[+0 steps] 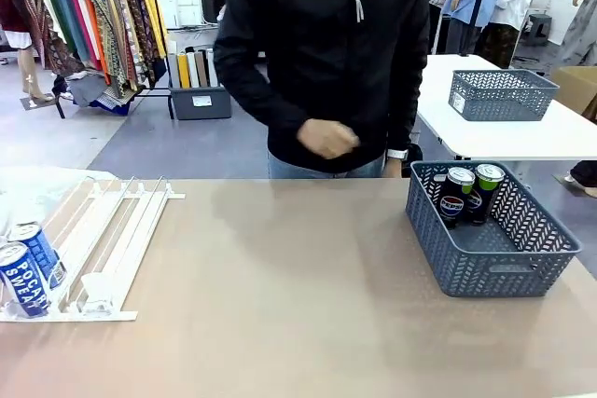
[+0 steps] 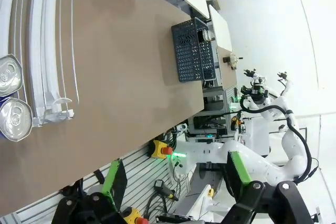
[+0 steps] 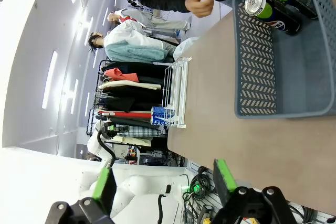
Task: Retrieve and store the cans from the dispenser.
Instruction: Pick up one can from the Automatic Can Dispenser and place it in the middle of the table.
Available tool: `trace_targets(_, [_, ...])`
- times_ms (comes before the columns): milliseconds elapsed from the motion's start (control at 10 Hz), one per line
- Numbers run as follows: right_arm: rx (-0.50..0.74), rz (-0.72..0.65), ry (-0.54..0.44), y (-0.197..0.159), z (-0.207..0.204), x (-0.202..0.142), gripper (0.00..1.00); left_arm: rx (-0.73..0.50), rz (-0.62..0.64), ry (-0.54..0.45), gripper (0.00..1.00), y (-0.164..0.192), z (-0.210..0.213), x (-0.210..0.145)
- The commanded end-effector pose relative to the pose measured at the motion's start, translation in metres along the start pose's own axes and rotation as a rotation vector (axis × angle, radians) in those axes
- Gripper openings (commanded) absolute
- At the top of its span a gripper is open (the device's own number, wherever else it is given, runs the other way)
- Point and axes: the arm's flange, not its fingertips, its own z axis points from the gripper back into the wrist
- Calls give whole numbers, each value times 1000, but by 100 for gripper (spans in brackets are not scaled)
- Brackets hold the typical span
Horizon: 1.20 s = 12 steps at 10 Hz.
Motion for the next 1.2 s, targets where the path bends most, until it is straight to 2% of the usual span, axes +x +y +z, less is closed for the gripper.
trace_targets(0, [15,10,-6,2,1,1,100,235,-54,44,100,-15,-7,3])
trace_targets(100, [15,10,-6,2,1,1,100,396,-185,131,100,-29,-15,-1])
trace_targets(200, [15,10,-6,2,1,1,100,692,-265,134,100,-44,-25,-7])
trace_targets(300, [15,10,-6,2,1,1,100,794,-297,104,100,-51,-32,-11])
trace_targets(400, [15,10,-6,2,1,1,100,952,-357,99,100,-58,-44,-16])
trace_targets(600, [15,10,-6,2,1,1,100,1130,-324,33,100,-58,-58,-12])
trace_targets(700, [15,10,-6,2,1,1,100,848,-354,108,100,-72,-40,-8])
trace_targets(1000, [15,10,-6,2,1,1,100,848,-354,108,100,-72,-40,-8])
trace_targets(1100, [15,10,-6,2,1,1,100,889,-380,101,100,-70,-47,-10])
